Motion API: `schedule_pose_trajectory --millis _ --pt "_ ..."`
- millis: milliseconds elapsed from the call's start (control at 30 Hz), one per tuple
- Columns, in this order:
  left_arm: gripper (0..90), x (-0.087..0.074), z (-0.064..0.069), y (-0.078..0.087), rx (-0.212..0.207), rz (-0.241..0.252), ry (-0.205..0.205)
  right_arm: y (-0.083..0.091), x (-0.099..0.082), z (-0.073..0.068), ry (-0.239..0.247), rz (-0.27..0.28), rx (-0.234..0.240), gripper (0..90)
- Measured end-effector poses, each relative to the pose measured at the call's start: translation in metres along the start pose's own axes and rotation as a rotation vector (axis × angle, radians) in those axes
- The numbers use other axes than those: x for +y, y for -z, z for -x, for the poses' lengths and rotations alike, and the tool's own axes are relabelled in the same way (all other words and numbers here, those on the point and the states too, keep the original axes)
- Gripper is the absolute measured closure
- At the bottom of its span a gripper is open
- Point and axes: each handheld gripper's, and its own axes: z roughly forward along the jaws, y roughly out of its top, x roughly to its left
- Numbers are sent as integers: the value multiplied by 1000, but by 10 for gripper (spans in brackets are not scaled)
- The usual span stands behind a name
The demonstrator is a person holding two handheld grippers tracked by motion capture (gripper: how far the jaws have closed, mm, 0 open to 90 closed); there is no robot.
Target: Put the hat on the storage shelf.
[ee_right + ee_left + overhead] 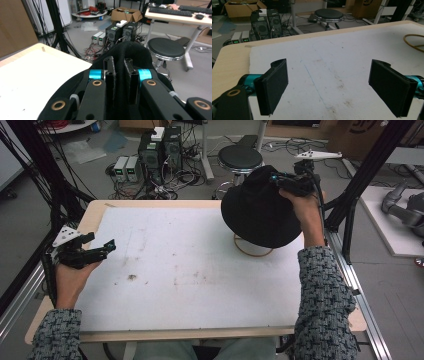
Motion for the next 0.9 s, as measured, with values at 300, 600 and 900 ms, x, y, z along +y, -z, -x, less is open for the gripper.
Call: schedule_pose_trajectory --millis 300,600,900 --pt "162 0 -1 1 1 5 5 -5 -1 -1 1 -24 -19 784" --pt "162 0 0 1 2 0 1 -5 -2 -2 25 -42 -21 687" --pt "163 0 -1 0 -2 -1 4 -3 -2 -2 31 -35 -38 577"
